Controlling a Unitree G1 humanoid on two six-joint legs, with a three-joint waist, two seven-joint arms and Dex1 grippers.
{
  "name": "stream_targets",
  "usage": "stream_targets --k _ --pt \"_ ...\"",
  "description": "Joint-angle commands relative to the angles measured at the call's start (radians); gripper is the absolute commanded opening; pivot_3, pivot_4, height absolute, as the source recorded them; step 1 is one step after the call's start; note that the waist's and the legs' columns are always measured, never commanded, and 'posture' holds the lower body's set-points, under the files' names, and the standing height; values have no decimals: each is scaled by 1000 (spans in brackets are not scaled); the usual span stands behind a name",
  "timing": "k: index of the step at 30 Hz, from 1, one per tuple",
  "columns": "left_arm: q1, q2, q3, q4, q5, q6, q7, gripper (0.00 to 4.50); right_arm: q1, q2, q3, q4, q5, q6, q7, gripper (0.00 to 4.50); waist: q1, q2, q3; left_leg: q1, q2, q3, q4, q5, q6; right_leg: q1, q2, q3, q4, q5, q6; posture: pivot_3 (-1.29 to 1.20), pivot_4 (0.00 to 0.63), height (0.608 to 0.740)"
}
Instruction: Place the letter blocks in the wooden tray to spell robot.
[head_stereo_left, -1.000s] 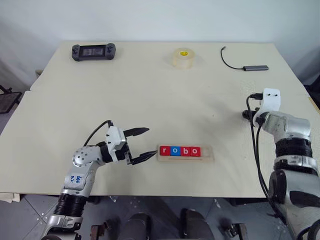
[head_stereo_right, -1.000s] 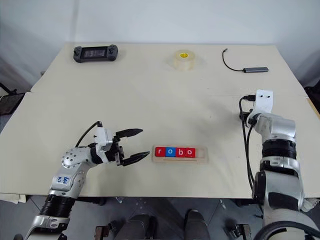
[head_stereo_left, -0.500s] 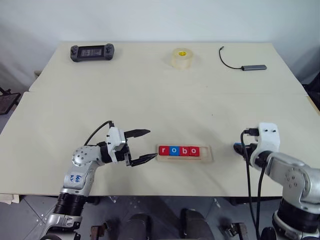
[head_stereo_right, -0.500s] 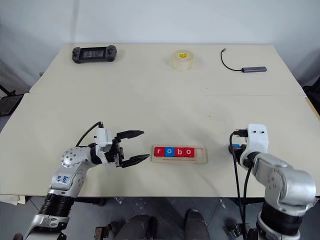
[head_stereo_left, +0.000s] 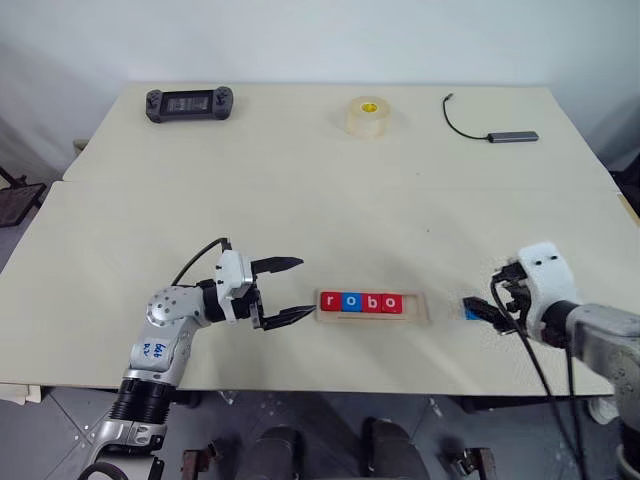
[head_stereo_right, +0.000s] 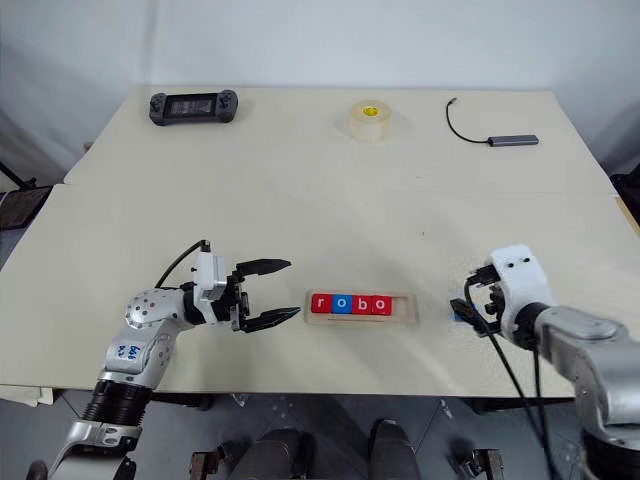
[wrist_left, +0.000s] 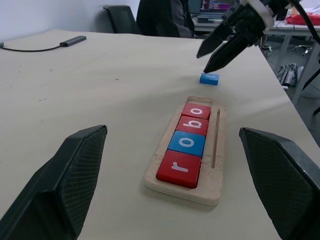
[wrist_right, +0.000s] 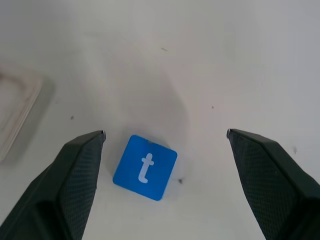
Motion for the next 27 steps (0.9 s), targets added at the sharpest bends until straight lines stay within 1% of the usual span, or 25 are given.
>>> stream_targets --k 1,2,3,4,6,10,12,14,17,24,27 --pt "8 -2 7 -23 -3 -15 7 4500 66 -133 45 95 -21 -410 319 4118 0 0 0 0 0 1 0 0 0 0 0 0 0 0 0 0 150 740" --pt "10 -3 7 -26 -4 -16 8 4500 80 -169 57 156 -22 -531 431 4118 0 -1 1 0 0 1 0 0 0 0 0 0 -1 0 0 0 150 740" --pt "10 -4 6 -26 -4 -25 5 4500 74 -193 82 227 -41 -638 501 4118 -1 -1 1 0 0 1 0 0 0 1 1 0 -1 0 1 0 150 740" --pt "9 -6 6 -24 -4 -31 3 4500 66 -209 101 284 -57 -721 551 4118 -1 -2 1 1 0 1 0 0 0 1 1 0 -1 1 1 0 150 740" --pt "6 -4 -3 -31 -3 -46 -13 4500 -19 -238 193 452 -137 -902 634 4118 -4 -2 1 1 0 1 1 0 1 2 0 0 -2 1 2 0 150 740" --pt "7 3 -13 -54 -13 -35 -33 4500 -198 -235 311 727 -225 -1073 743 4118 -4 -2 1 2 1 3 1 1 1 2 0 1 -3 2 3 0 150 740" --pt "12 7 -15 -63 -15 -30 -38 4500 -255 -232 350 829 -263 -1147 780 4118 -4 -2 1 1 1 2 1 1 0 2 0 0 -3 1 3 0 150 740" --pt "20 13 -13 -71 -16 -27 -39 4500 -294 -237 393 914 -303 -1192 823 4118 1 -2 1 1 1 1 1 1 0 2 -1 -1 -4 1 3 0 150 740" --pt "29 19 -7 -78 -13 -24 -29 4500 -325 -231 434 980 -339 -1236 856 4118 1 -2 1 0 1 0 1 1 0 2 -2 -2 -5 1 3 0 150 740" --pt "35 26 3 -81 -14 -24 -20 4500 -332 -194 435 982 -337 -1236 845 4118 0 -2 1 0 1 -1 2 0 -1 3 -2 -4 -5 1 3 0 150 740" --pt "26 27 4 -74 -13 -24 -20 4500 -323 -184 424 971 -332 -1230 831 3525 -2 -2 1 0 2 -1 2 0 -1 4 -1 -4 -5 1 3 0 150 740"
